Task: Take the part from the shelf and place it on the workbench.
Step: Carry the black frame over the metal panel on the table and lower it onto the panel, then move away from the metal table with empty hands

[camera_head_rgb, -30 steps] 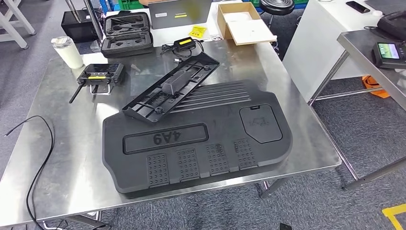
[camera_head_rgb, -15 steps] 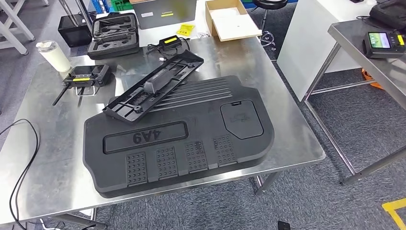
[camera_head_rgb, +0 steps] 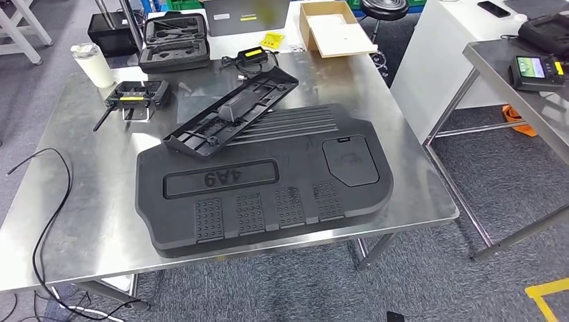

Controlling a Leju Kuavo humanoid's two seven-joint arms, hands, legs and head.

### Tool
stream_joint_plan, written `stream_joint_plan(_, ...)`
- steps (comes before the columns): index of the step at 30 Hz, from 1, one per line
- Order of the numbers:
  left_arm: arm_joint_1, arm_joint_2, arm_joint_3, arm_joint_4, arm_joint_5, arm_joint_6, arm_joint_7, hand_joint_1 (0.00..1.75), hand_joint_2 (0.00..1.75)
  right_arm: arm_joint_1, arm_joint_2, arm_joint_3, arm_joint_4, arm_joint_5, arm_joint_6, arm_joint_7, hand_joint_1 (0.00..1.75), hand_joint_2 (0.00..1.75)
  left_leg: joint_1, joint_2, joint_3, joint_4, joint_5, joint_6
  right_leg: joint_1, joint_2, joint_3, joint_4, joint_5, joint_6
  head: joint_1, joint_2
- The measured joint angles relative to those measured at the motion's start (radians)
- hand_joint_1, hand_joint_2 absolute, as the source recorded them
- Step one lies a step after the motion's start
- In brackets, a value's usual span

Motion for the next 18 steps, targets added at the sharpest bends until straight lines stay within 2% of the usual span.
stream_joint_plan(1,0.000,0.000,0.000,0.000,0.000,0.000,0.000,0.00,1.75,0.000,0.000,0.003,0.000,-0.001,0.000,0.000,0.00,0.00,0.000,0.000,-0.009,0.008,0.001,-0.001,-0.002,0.000,0.018,-0.016,0.016,0.002,0.001,0.000)
stream_joint_plan(2,0.000,0.000,0.000,-0.001,0.000,0.001,0.000,0.00,1.75,0.000,-0.001,0.006,0.000,-0.003,-0.001,0.001,0.00,0.00,0.001,0.000,-0.018,0.016,0.002,-0.002,-0.004,-0.001,0.054,-0.069,0.045,0.003,0.002,0.000)
stream_joint_plan(4,-0.001,0.000,0.000,-0.003,0.001,0.001,0.000,0.00,1.75,-0.002,-0.002,0.011,0.000,-0.006,-0.002,0.003,0.00,0.00,0.001,0.000,-0.032,0.032,0.002,-0.007,-0.004,0.000,0.132,-0.200,0.083,-0.001,0.004,0.000)
stream_joint_plan(5,-0.001,0.000,0.000,-0.004,0.001,0.001,0.000,0.00,1.75,-0.003,-0.002,0.013,0.000,-0.009,-0.003,0.005,0.00,0.00,0.001,0.000,-0.037,0.037,0.003,-0.012,-0.002,0.001,0.151,-0.239,0.093,-0.007,0.004,0.000)
stream_joint_plan(6,-0.001,0.000,-0.001,-0.005,0.002,0.001,0.000,0.00,1.75,-0.003,-0.002,0.014,0.000,-0.012,-0.005,0.006,0.00,0.00,0.000,-0.001,-0.040,0.041,0.005,-0.017,0.000,0.002,0.157,-0.256,0.093,-0.013,0.003,0.000)
stream_joint_plan(9,-0.001,0.000,-0.005,-0.006,0.004,0.001,0.000,0.00,1.75,-0.004,-0.002,0.022,0.000,-0.018,-0.011,0.010,0.00,0.00,0.000,-0.003,-0.044,0.047,0.010,-0.035,0.001,0.003,0.147,-0.261,0.105,-0.037,-0.001,0.000)
stream_joint_plan(10,-0.001,0.000,-0.007,-0.006,0.005,0.001,0.000,0.00,1.75,-0.004,-0.002,0.025,0.001,-0.019,-0.013,0.010,0.00,0.00,0.000,-0.004,-0.049,0.059,-0.002,-0.041,0.000,0.002,0.143,-0.263,0.112,-0.045,-0.003,0.000)
stream_joint_plan(11,-0.001,0.000,-0.009,-0.006,0.006,0.001,0.000,0.00,1.75,-0.004,-0.002,0.028,0.001,-0.020,-0.014,0.010,0.00,0.00,0.002,-0.005,-0.061,0.090,-0.030,-0.046,-0.002,0.001,0.138,-0.265,0.118,-0.054,-0.008,0.000)
stream_joint_plan(12,-0.001,0.000,-0.011,-0.006,0.006,0.001,0.000,0.00,1.75,-0.004,-0.003,0.031,0.001,-0.021,-0.016,0.010,0.00,0.00,0.004,-0.006,-0.079,0.140,-0.069,-0.051,-0.003,-0.001,0.130,-0.266,0.124,-0.060,-0.013,0.000)
stream_joint_plan(14,-0.001,0.000,-0.016,-0.007,0.007,0.001,0.002,0.00,1.75,-0.004,-0.003,0.036,0.001,-0.023,-0.017,0.010,0.00,0.00,0.007,-0.006,-0.124,0.269,-0.150,-0.058,-0.001,-0.002,0.112,-0.265,0.136,-0.065,-0.022,0.000)
stream_joint_plan(15,0.000,0.000,-0.018,-0.007,0.007,0.002,0.003,0.00,1.75,-0.003,-0.003,0.037,0.001,-0.025,-0.017,0.010,0.00,0.00,0.007,-0.006,-0.135,0.313,-0.169,-0.059,0.000,-0.003,0.103,-0.264,0.142,-0.064,-0.023,0.000)
stream_joint_plan(16,0.000,0.000,-0.020,-0.008,0.008,0.002,0.004,0.00,1.75,-0.003,-0.003,0.038,0.001,-0.026,-0.017,0.010,0.00,0.00,0.007,-0.006,-0.127,0.323,-0.169,-0.059,0.001,-0.004,0.095,-0.263,0.147,-0.064,-0.023,0.000)
stream_joint_plan(17,0.000,0.000,-0.021,-0.009,0.008,0.002,0.004,0.00,1.75,-0.003,-0.003,0.039,0.002,-0.027,-0.018,0.010,0.00,0.00,0.007,-0.006,-0.099,0.292,-0.149,-0.055,0.002,-0.004,0.088,-0.261,0.151,-0.063,-0.024,0.000)
stream_joint_plan(18,-0.001,0.000,-0.023,-0.010,0.009,0.002,0.005,0.00,1.75,-0.003,-0.003,0.040,0.002,-0.027,-0.018,0.010,0.00,0.00,0.006,-0.006,-0.054,0.226,-0.119,-0.050,0.003,-0.004,0.083,-0.259,0.155,-0.062,-0.024,0.000)
